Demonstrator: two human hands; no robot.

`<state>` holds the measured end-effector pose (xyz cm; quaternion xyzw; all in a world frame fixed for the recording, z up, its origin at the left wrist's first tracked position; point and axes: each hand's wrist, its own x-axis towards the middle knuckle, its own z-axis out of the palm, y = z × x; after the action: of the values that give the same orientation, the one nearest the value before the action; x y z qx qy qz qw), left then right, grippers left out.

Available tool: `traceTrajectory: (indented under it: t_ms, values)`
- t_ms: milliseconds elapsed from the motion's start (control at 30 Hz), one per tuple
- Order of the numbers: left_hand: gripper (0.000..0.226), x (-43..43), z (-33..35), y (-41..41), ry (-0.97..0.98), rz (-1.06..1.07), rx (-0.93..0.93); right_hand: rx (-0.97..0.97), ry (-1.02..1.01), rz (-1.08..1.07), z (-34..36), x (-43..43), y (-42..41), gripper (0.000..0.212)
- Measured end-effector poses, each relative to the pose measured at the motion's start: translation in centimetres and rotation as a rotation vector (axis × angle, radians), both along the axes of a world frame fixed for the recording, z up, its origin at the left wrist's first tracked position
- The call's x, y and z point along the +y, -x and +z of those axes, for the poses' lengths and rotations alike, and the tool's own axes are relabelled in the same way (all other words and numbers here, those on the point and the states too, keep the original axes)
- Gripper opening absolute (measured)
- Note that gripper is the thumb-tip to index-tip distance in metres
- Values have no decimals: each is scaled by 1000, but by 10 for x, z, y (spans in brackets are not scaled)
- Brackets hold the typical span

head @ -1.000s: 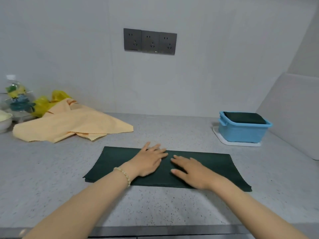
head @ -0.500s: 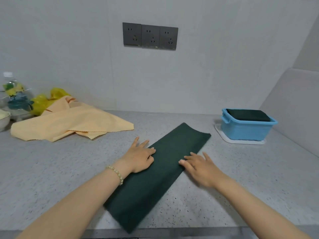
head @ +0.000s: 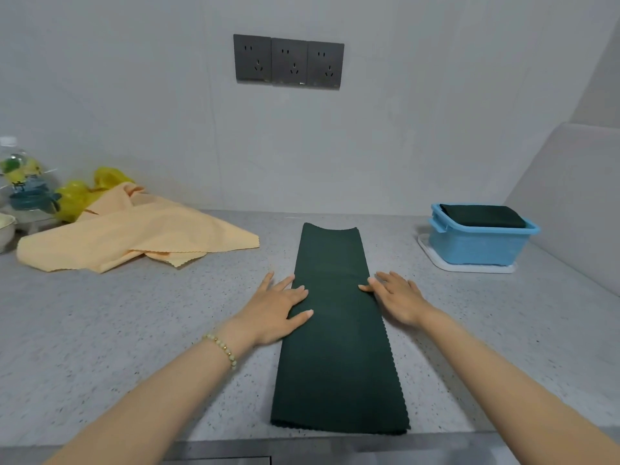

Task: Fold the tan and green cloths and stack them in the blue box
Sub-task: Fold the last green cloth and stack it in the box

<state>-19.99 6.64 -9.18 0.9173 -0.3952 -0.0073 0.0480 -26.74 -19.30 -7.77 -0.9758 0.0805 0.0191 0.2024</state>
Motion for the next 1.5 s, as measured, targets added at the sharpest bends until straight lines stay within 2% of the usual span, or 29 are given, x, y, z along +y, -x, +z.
traceTrajectory:
  t_ms: [100, 167, 233, 300, 367, 433, 533, 600, 700, 767, 800, 867, 933, 1000, 1067, 1167, 1367, 1500]
  values:
    - [53, 12, 1, 1, 131, -35, 22, -55, 2, 96, -4, -6, 17, 46]
    - [48, 26, 2, 0, 172, -83, -93, -191, 132, 176, -5, -15, 34, 43]
    - [48, 40, 3, -2, 61, -156, -218, -350, 363, 332, -3, -22, 51, 45]
    - [51, 47, 6, -2, -130, -271, -313, -488, 565, 534, -3, -28, 62, 47]
    - [54, 44, 8, 1, -189, -419, -493, -534, 677, 698, -5, -27, 67, 53]
    - [52, 37, 13, 5, -170, -474, -577, -539, 687, 760, -5, -21, 66, 62]
    - [56, 32, 4, 5, -276, -418, -393, -550, 620, 778, -6, -9, 65, 62]
    - [54, 30, -1, 4, -220, -370, -307, -507, 551, 775, -6, -3, 68, 59]
    - [47, 35, -4, 10, -109, -371, -252, -373, 329, 621, -9, 0, 75, 47]
    - [38, 38, -5, 11, 94, -377, -271, -282, 205, 488, -10, -1, 72, 41]
    - [31, 39, -1, 11, 193, -347, -234, -248, 102, 410, -6, 1, 70, 36]
    - [27, 39, 6, 10, 252, -217, -128, -274, -161, 269, 2, 8, 61, 19]
    - [39, 34, 12, 8, 272, -74, -42, -335, -394, 162, 6, 15, 49, 42]
    - [42, 26, 14, 6, 445, 58, 114, -317, -572, 59, 3, 18, 35, 44]
    - [39, 17, 13, 2, 594, 198, 265, -317, -578, -58, -5, 17, 21, 44]
    - [43, 7, 13, -3, 618, 347, 418, -379, -461, -257, -18, 14, 6, 37]
    - [48, -3, 14, -4, 501, 440, 445, -392, -233, -341, -21, 17, -4, 22]
    - [40, -5, 12, -3, 487, 458, 453, -392, -150, -343, -23, 19, -6, 19]
